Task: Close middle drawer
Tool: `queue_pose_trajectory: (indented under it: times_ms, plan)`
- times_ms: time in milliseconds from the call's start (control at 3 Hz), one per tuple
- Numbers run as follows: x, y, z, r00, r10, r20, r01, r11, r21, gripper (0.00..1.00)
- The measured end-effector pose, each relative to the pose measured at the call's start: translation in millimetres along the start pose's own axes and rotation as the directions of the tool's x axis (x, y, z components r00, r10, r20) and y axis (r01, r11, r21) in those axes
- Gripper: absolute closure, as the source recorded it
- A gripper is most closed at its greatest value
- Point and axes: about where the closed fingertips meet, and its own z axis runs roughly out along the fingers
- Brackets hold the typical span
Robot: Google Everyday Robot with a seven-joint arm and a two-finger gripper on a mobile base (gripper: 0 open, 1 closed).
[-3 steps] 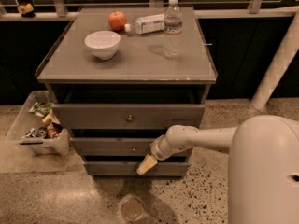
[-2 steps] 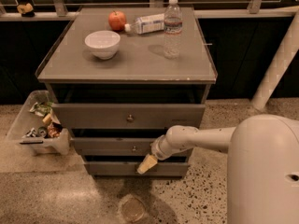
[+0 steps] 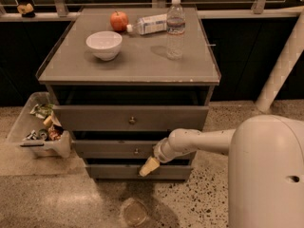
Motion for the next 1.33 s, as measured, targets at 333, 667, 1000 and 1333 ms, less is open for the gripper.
queue_pose_trajectory:
  times_ms: [333, 667, 1000, 1333]
  plan:
    - [-0.8, -0.9, 1.2, 1.0, 0.009, 0.002, -0.009, 0.9999, 0.009, 0.0]
    - [-1.3, -2.0, 2.3, 1.0, 0.019, 0.004, -0.02, 0.9996, 0.018, 0.0]
    - [-0.7, -1.2, 3.4, 1.0, 0.028, 0.004, -0.028, 0.9993, 0.023, 0.0]
    - [0.2, -1.0, 4.5, 0.999, 0.037, 0.003, -0.037, 0.9989, 0.028, 0.0]
